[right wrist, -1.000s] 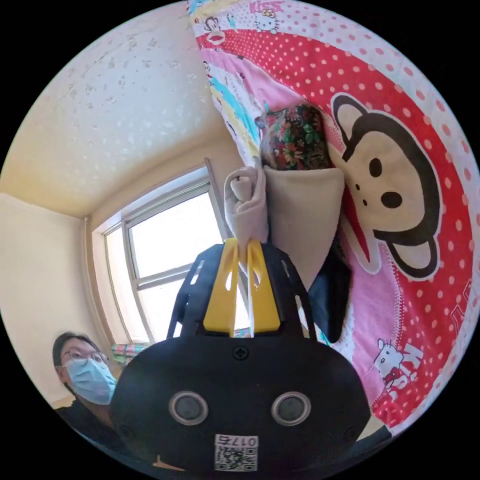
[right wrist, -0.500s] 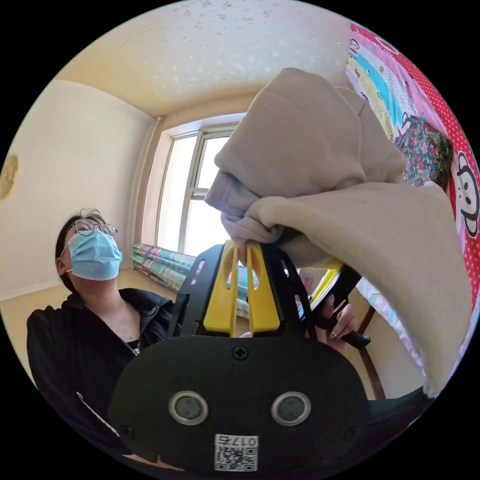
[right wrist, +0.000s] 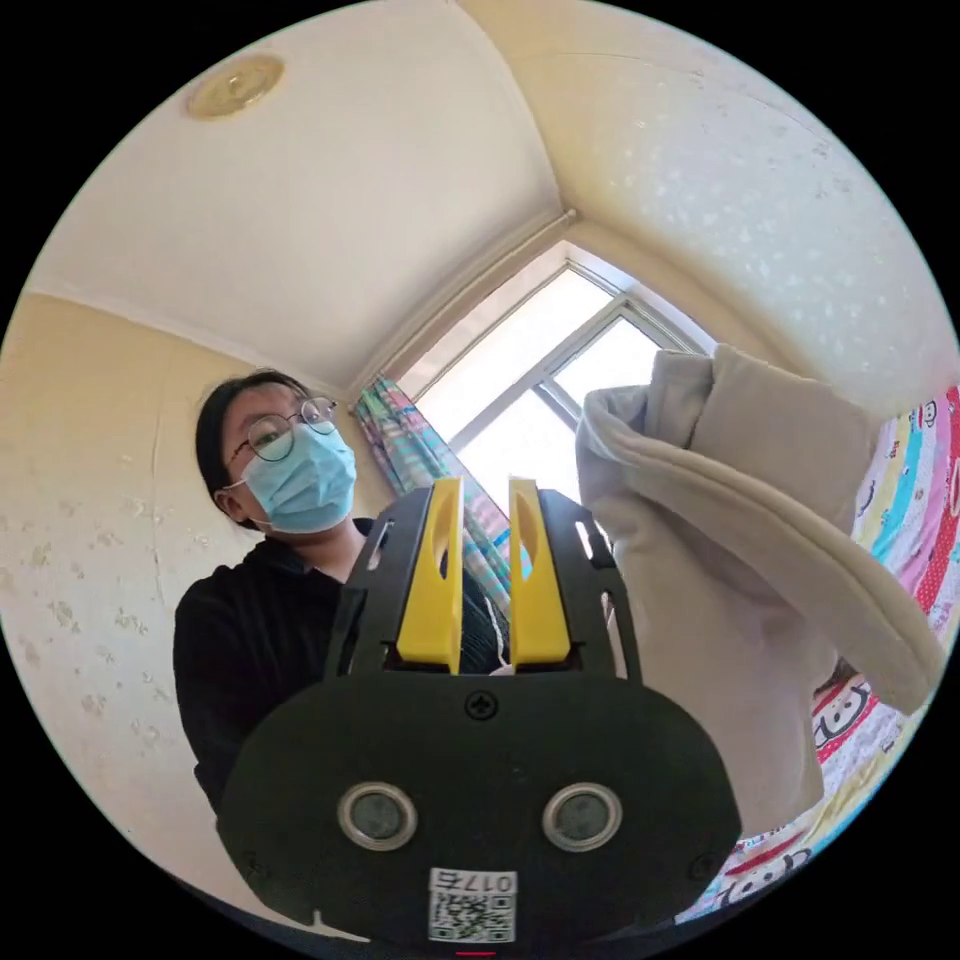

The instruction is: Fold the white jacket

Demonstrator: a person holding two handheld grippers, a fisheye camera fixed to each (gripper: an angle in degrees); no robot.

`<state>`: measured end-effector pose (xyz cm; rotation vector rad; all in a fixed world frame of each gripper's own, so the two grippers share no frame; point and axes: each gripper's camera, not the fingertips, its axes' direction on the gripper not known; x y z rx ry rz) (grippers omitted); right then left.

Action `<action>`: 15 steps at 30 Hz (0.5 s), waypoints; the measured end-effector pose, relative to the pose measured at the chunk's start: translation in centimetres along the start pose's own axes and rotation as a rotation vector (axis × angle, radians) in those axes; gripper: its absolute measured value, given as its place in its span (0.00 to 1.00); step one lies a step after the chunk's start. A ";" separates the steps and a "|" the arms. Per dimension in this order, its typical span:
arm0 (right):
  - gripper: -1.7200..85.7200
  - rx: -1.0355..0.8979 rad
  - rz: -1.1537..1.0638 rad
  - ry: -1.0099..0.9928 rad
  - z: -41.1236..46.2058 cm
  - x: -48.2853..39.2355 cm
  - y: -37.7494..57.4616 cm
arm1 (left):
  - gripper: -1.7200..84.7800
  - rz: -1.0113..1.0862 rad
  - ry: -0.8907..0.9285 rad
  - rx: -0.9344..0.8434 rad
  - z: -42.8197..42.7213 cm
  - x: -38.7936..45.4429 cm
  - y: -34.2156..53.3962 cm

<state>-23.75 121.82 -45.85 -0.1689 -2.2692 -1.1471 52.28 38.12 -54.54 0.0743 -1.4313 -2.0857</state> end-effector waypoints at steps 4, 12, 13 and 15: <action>0.11 0.001 -0.069 0.429 -3.8 -6.0 3.3 | 0.09 0.110 0.203 0.122 -0.6 -1.1 -3.1; 0.16 0.080 0.025 0.666 -5.1 -2.4 8.8 | 0.10 0.233 0.683 0.372 -1.9 -4.9 -6.5; 0.15 0.177 -0.012 0.602 -5.0 -1.8 9.7 | 0.10 0.267 0.794 0.421 -1.8 -5.3 -6.9; 0.15 0.282 -0.068 0.500 -4.3 -0.7 10.6 | 0.10 0.322 0.956 0.495 -1.9 -5.9 -7.4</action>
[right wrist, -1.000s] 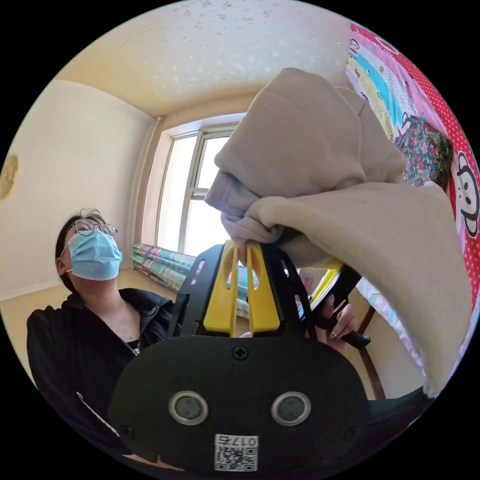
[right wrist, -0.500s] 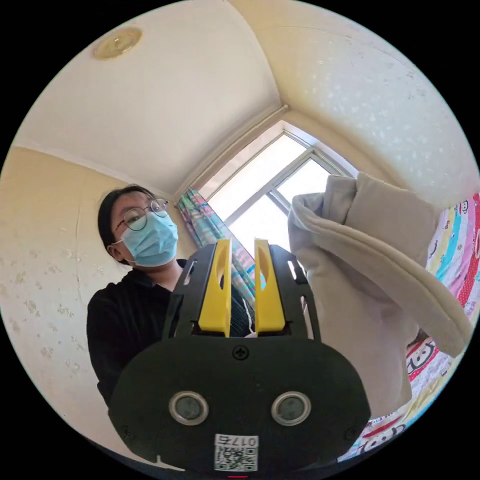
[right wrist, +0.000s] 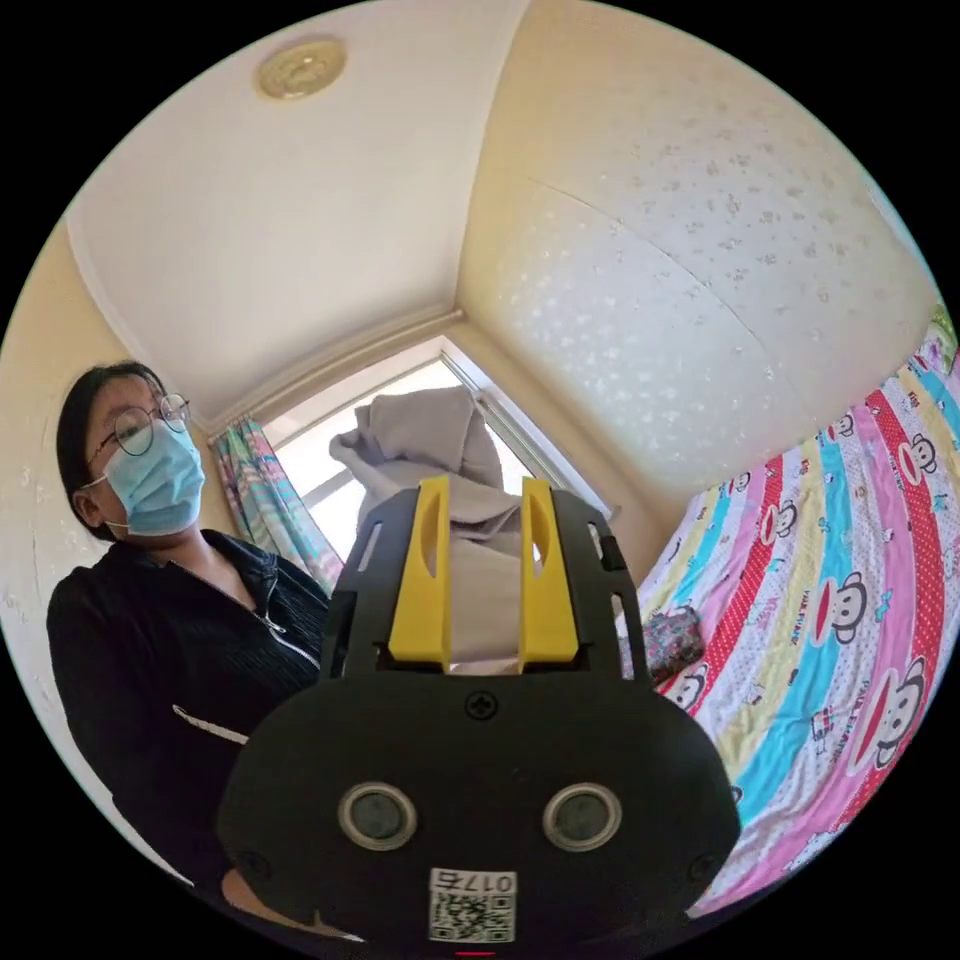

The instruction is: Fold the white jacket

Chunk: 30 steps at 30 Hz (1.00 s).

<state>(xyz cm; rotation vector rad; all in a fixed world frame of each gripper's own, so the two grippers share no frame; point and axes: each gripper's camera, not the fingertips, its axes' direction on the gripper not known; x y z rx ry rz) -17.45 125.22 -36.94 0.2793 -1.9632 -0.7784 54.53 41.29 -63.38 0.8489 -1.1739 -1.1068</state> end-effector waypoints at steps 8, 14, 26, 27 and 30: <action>0.23 -0.175 -0.102 -0.077 10.8 -0.2 1.6 | 0.09 0.032 0.392 0.127 0.5 -3.7 -0.8; 0.25 -0.086 -0.309 -0.188 18.3 -3.5 2.0 | 0.09 -0.090 0.375 0.179 1.2 -7.3 1.6; 0.05 -0.108 -0.419 0.324 19.9 -4.7 4.0 | 0.13 -0.428 -0.907 -0.187 -5.9 -1.8 1.1; 0.05 -0.119 -0.434 0.417 20.1 -5.1 4.2 | 0.12 -0.419 -0.997 -0.269 -5.5 -1.1 0.9; 0.05 -0.172 -0.462 0.591 22.3 -5.2 5.5 | 0.10 -0.295 -1.272 -0.270 -5.5 4.1 0.0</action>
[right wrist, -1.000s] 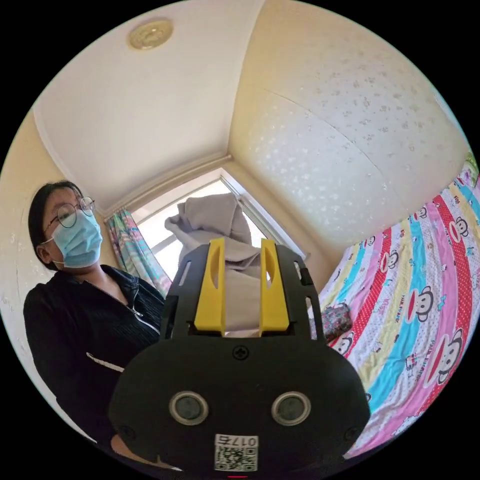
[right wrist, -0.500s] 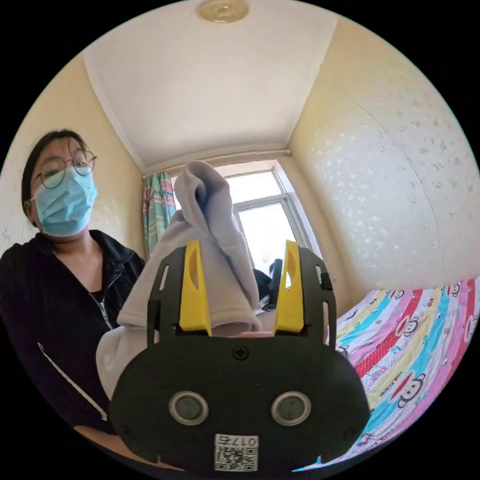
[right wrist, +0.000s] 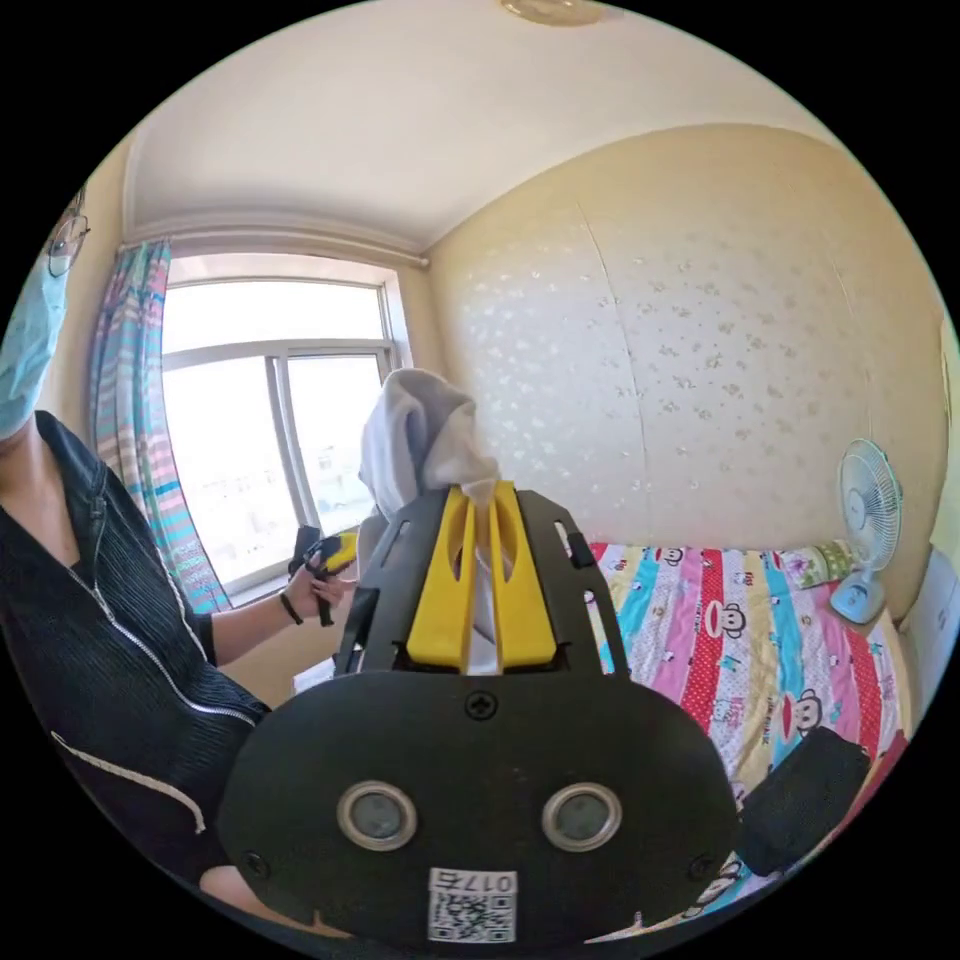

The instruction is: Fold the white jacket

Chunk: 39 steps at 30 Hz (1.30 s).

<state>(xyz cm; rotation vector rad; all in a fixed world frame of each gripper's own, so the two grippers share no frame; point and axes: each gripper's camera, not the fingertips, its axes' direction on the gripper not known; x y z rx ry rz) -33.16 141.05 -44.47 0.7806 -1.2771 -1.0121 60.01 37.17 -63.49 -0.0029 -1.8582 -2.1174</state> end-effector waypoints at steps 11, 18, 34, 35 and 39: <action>0.05 -0.279 -0.226 0.310 13.2 -8.7 1.5 | 0.17 0.316 -0.127 -0.240 12.5 15.7 -5.2; 0.05 -0.289 -0.249 0.247 15.0 -13.0 1.0 | 0.23 0.368 -0.227 -0.582 27.6 22.1 -5.5; 0.09 -0.257 -0.302 -0.052 14.8 -15.9 4.1 | 0.08 0.371 -0.168 -0.605 29.4 25.1 -9.4; 0.09 -0.221 -0.308 -0.085 13.9 -15.8 4.4 | 0.08 0.370 -0.083 -0.594 29.0 25.0 -10.3; 0.11 0.065 -0.242 -0.105 5.5 -13.5 9.0 | 0.08 0.347 -0.014 -0.489 27.3 25.3 -13.2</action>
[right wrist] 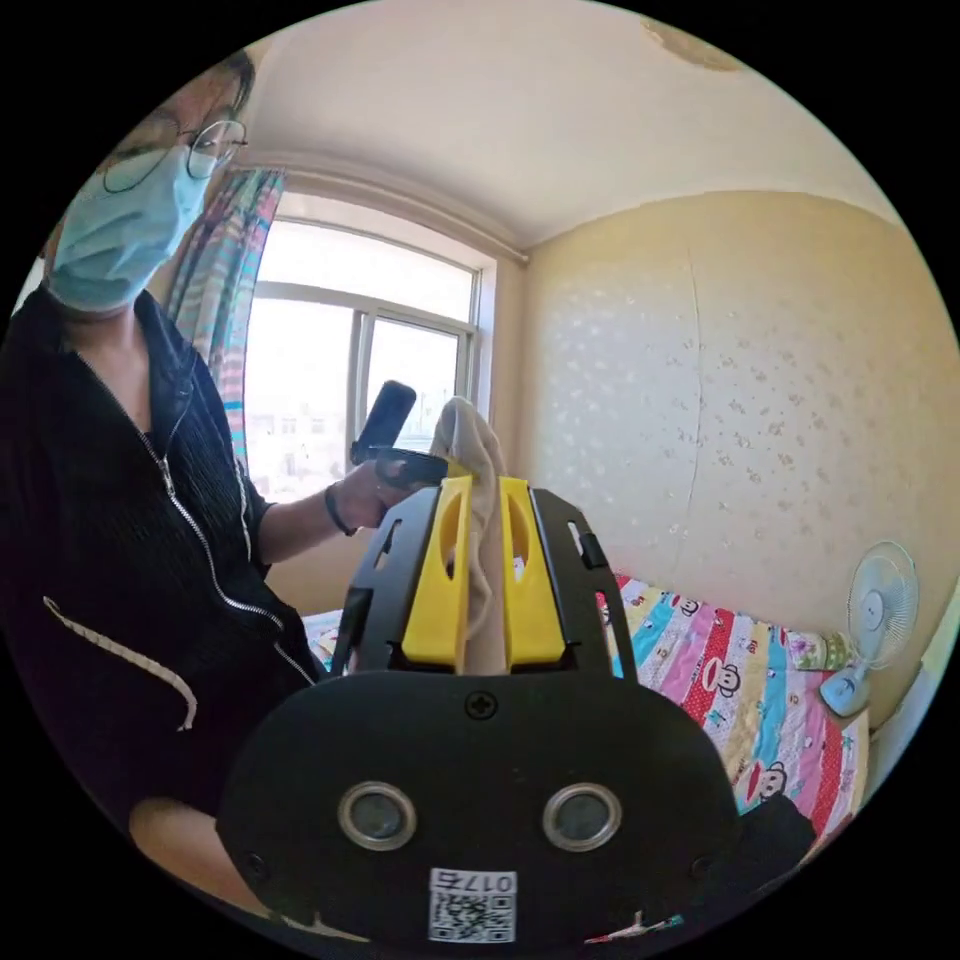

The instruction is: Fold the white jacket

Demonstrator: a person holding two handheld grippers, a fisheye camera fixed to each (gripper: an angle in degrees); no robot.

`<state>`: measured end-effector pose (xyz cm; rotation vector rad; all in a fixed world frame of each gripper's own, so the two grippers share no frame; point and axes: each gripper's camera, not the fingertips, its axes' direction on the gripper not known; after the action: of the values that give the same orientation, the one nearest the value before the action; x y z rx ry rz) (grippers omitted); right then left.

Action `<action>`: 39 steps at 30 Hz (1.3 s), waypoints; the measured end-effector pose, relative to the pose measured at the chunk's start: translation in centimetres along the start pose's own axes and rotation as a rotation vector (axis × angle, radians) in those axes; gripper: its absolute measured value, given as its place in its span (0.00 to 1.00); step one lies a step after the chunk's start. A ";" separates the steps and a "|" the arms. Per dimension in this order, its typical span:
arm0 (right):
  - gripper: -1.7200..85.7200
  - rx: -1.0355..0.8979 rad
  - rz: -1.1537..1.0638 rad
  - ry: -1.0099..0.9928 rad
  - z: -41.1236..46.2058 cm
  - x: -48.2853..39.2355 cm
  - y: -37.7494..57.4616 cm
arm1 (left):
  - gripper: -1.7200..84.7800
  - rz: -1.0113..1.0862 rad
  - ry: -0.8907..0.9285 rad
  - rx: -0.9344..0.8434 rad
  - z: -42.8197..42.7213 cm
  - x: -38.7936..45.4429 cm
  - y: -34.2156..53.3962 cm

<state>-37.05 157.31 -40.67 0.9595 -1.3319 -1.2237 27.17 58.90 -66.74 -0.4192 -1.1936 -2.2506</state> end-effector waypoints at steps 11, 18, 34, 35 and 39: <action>0.24 0.154 0.284 0.066 -4.1 -8.2 15.8 | 0.08 0.087 0.040 0.209 -5.6 2.0 -5.6; 0.06 -0.086 0.351 -0.106 1.7 -6.1 15.4 | 0.09 0.019 -0.022 0.204 -7.3 1.2 -3.9; 0.04 0.012 -0.006 0.462 3.2 -8.9 -10.0 | 0.14 -0.245 0.120 0.237 -19.1 -5.4 12.0; 0.04 0.023 -0.017 0.471 3.4 -9.3 -10.7 | 0.14 -0.255 0.142 0.239 -19.7 -5.5 13.0; 0.04 0.072 -0.116 0.399 3.9 -12.9 -15.3 | 0.15 -0.218 0.170 0.292 -20.7 -4.6 15.3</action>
<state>-40.39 168.02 -57.68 1.2718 -1.0207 -1.0068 39.72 36.22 -70.51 0.0164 -1.5056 -2.1883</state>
